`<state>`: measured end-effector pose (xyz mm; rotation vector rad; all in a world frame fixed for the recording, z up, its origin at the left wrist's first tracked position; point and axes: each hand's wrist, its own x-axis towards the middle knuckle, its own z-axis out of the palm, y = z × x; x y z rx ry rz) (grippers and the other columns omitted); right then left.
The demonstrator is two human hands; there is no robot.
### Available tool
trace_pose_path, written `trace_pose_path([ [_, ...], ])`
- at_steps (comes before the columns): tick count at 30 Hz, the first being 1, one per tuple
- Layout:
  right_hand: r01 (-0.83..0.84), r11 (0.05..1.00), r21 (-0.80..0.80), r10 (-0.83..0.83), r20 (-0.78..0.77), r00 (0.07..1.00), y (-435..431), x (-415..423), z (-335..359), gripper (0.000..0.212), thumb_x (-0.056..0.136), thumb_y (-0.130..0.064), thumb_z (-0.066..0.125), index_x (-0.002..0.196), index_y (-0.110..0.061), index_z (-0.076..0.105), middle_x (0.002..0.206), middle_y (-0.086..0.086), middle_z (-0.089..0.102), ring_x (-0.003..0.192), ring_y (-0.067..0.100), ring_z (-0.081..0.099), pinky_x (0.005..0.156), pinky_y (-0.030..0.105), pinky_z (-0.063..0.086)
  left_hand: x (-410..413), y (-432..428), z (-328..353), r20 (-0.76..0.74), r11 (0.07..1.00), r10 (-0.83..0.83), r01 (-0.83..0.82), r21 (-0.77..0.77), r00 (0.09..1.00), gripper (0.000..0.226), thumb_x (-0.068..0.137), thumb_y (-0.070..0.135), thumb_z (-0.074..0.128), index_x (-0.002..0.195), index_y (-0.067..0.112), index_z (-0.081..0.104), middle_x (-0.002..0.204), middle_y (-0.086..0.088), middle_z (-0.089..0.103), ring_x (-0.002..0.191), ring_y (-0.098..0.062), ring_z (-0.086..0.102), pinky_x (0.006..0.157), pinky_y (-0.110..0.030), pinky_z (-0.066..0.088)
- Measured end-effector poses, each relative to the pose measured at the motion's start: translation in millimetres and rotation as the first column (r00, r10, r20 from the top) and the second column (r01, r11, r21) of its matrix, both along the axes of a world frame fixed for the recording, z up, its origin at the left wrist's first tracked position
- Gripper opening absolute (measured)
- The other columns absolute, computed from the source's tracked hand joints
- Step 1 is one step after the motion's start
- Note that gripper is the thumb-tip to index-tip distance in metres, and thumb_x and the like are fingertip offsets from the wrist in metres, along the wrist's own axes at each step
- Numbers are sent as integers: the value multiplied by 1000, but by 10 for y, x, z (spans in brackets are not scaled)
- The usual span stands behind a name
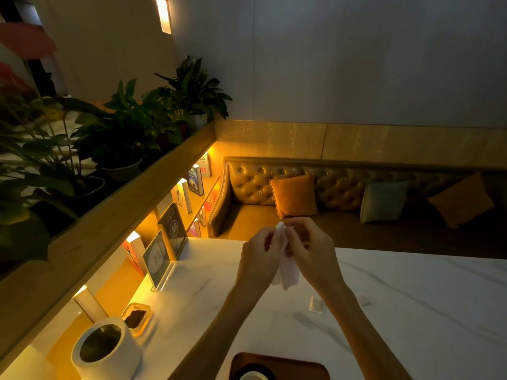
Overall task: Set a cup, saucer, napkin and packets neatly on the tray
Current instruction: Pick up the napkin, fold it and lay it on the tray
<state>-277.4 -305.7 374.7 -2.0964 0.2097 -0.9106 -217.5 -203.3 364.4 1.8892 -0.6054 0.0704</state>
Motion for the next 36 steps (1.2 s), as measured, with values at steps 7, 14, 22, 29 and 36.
trace_pose_path([
  [7, -72, 995, -71, 64, -109, 992, -129, 8, 102, 21, 90, -13, 61, 107, -2, 66, 104, 16, 70, 90, 26, 67, 84, 43, 58, 84, 208, 33, 16, 986, -139, 137, 93, 990, 28, 100, 29, 48, 123, 20, 62, 102, 7, 66, 86, 3, 60, 72, -8, 46],
  [14, -62, 972, -228, 40, -99, 994, -188, -79, 161, 19, 88, -22, 63, 104, -12, 68, 105, 9, 68, 88, 14, 61, 76, 22, 52, 66, 229, 73, -27, 970, -209, 211, 122, 978, 25, 99, 27, 50, 120, 20, 63, 109, 1, 69, 95, -8, 63, 82, -21, 51],
  [22, -50, 952, -302, 53, 3, 999, -131, -133, 146, 19, 81, -11, 72, 98, -1, 70, 96, 16, 71, 81, 25, 68, 72, 26, 54, -6, 219, 160, -190, 976, -215, 205, -70, 958, 13, 96, 38, 54, 99, 32, 65, 91, 14, 68, 88, -4, 66, 79, -24, 55],
  [29, 39, 952, -303, 21, 192, 981, -36, -107, 211, 53, 91, -42, 53, 82, 7, 72, 78, 22, 73, 65, 30, 70, 65, 42, 62, -55, 282, 174, -419, 936, -331, 236, -262, 846, 13, 92, 28, 63, 103, 25, 67, 103, -3, 73, 95, -19, 72, 83, -33, 61],
  [36, -35, 940, -340, 61, 68, 996, -103, -218, 152, 42, 91, -40, 54, 91, -2, 71, 90, 14, 71, 79, 15, 63, 72, 33, 58, -75, 279, 177, -455, 940, -310, 200, -275, 835, 23, 93, 25, 62, 114, 16, 64, 105, -3, 71, 97, -19, 70, 85, -33, 59],
])
